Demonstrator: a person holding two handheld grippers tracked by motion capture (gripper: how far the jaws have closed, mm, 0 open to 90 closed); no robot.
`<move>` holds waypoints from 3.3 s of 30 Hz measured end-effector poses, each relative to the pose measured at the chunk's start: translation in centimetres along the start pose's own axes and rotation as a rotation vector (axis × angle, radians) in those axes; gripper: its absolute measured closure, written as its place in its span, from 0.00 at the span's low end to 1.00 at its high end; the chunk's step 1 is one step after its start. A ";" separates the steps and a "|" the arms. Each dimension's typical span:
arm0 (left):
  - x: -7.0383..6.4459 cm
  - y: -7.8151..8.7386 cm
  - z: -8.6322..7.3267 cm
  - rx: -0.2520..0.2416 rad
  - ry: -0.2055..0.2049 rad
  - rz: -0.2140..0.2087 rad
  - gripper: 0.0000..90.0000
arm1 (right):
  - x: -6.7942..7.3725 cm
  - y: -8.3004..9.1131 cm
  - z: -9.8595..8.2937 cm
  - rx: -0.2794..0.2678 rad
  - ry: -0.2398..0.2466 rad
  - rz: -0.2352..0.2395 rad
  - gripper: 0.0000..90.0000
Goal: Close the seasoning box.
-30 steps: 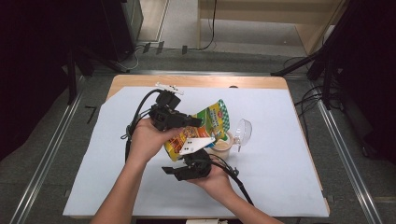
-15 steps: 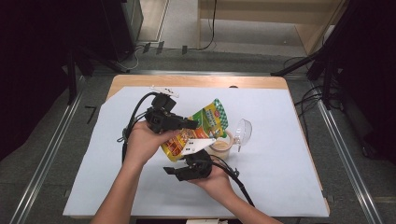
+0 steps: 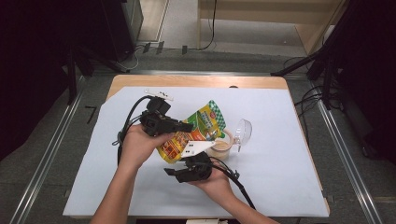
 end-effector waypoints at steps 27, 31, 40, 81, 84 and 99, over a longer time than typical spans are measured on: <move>0.1 -1.3 -0.2 -0.008 -0.027 -0.017 0.94 | -1.1 -0.2 -0.7 0.052 0.002 -0.008 0.55; -0.1 -1.6 0.0 -0.023 -0.046 -0.007 0.93 | -1.1 -0.3 -0.7 0.056 -0.002 -0.011 0.55; -0.3 -1.8 0.4 -0.049 -0.068 0.009 0.94 | -1.1 -0.3 -0.9 0.064 -0.003 -0.014 0.55; 3.7 2.7 -1.8 -0.113 0.005 -0.078 1.00 | -0.3 1.1 -1.1 -0.001 0.015 0.007 0.52; 4.2 2.9 -1.9 -0.121 0.020 -0.064 1.00 | -0.2 1.2 -1.1 -0.005 0.010 0.012 0.51; 7.3 1.6 -2.5 -0.121 0.092 0.002 1.00 | -0.4 2.0 -1.3 -0.003 -0.001 -0.006 0.50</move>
Point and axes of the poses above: each handheld gripper's, and its own axes: y roughly backward along the jaws, z roughly out of its top, x roughly to its left, the point moved 1 cm from there along -y, roughly forward along the jaws, and after that the axes turned 12 degrees about z, right-handed, at the moved point
